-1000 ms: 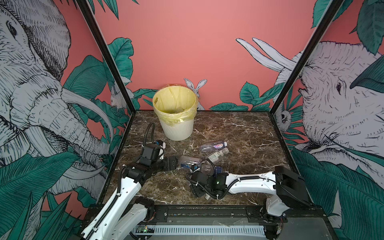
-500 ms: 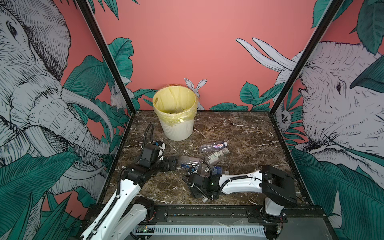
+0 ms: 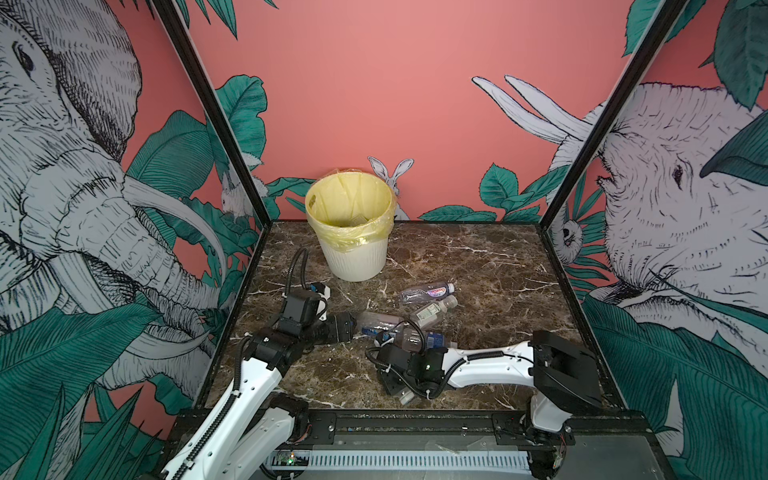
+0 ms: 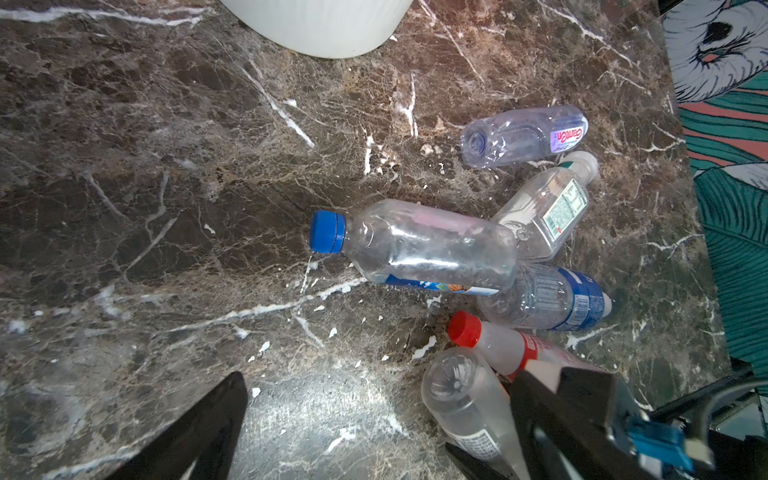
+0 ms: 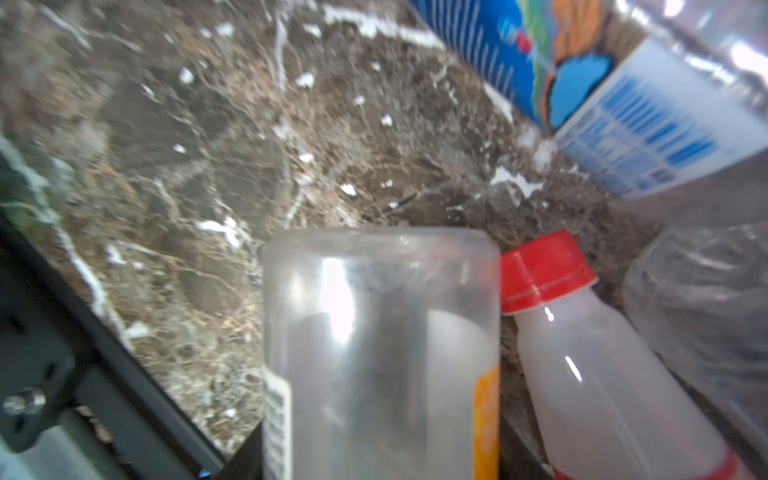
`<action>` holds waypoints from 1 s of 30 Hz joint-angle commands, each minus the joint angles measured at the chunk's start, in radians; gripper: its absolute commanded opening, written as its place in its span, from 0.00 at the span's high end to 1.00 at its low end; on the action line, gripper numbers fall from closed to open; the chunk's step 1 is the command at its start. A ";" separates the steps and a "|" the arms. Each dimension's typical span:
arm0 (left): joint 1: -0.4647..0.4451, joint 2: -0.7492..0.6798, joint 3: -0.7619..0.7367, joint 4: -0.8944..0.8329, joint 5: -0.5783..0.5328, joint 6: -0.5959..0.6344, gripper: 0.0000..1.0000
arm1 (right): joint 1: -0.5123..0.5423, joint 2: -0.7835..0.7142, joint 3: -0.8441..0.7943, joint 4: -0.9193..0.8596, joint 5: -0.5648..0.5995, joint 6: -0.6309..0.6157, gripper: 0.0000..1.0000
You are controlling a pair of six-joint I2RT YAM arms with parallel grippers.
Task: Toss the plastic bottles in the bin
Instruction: 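Close the right gripper around the orange-labeled bottle's body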
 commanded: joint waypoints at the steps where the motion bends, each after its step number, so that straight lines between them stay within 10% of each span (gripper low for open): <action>1: -0.002 -0.015 -0.013 0.009 0.007 -0.010 0.01 | 0.005 -0.056 0.014 0.062 0.004 0.039 0.47; 30: -0.002 -0.037 -0.011 -0.042 0.056 -0.023 0.01 | -0.214 -0.219 -0.030 0.222 -0.066 0.153 0.53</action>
